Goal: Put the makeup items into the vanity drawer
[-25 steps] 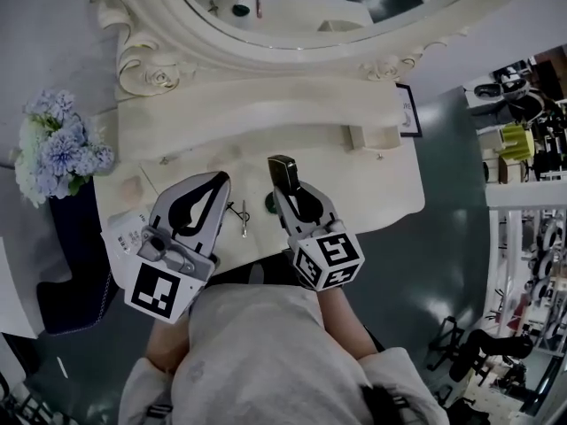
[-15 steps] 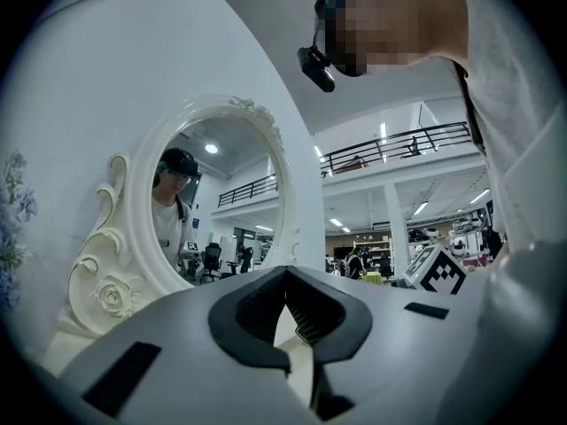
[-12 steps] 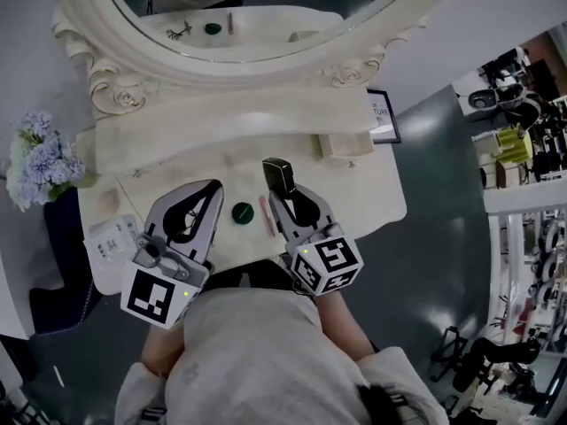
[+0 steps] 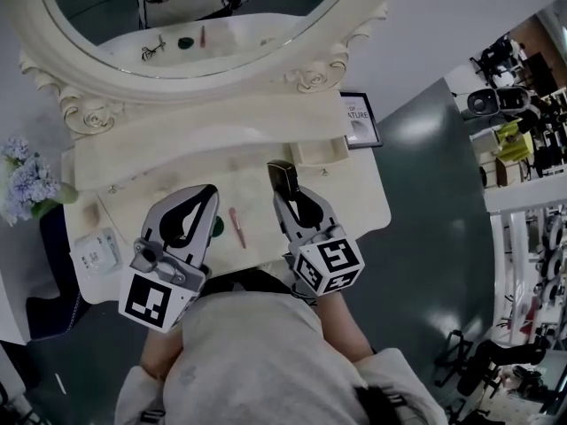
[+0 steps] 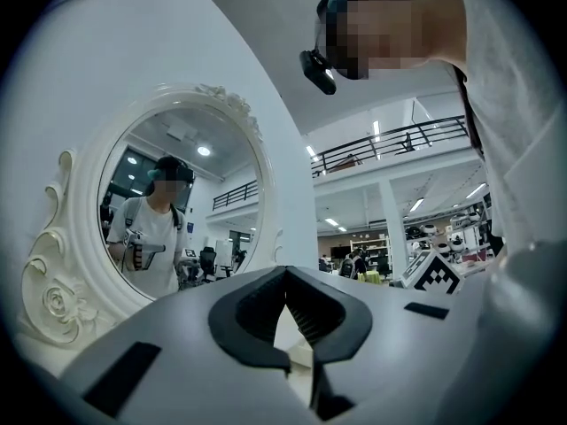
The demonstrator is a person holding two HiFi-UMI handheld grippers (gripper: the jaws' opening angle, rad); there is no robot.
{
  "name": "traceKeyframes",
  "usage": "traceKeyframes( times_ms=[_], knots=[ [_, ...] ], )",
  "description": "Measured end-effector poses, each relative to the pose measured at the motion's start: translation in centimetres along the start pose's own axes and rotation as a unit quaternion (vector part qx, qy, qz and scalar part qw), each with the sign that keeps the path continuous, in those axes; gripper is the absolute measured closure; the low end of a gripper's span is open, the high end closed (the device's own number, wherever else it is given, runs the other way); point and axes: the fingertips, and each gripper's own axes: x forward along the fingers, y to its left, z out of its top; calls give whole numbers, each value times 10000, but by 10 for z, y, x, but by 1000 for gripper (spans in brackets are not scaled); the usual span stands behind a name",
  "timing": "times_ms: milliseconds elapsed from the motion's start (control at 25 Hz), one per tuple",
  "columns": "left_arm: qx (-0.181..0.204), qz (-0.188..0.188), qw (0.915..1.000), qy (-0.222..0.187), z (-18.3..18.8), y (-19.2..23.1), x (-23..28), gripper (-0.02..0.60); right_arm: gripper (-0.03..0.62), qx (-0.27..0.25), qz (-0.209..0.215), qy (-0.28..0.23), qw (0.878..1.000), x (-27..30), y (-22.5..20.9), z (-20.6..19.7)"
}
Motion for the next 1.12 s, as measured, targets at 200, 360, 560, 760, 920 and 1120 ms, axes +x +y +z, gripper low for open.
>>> traceKeyframes(
  times_ms=[200,360,560,760,920,1120],
  knots=[
    [-4,50,10000,-2,-1,-9,20,568,499,-129,-57,20,9999,-4,-28,1],
    [41,89,9999,-21,1,-17,35,568,499,-402,-176,133,9989,-9,-57,1],
    [63,238,9997,-5,-1,-23,48,568,499,-893,-324,429,9946,-12,-100,-6],
    [62,425,9991,19,-3,-27,56,568,499,-1541,-345,810,9841,-11,-132,-14],
    [95,546,9985,27,-4,-30,62,568,499,-2201,-170,1107,9690,-3,-143,-16],
    [116,714,9974,65,-6,-32,64,568,499,-2972,1,1470,9434,6,-157,-27]
  ],
)
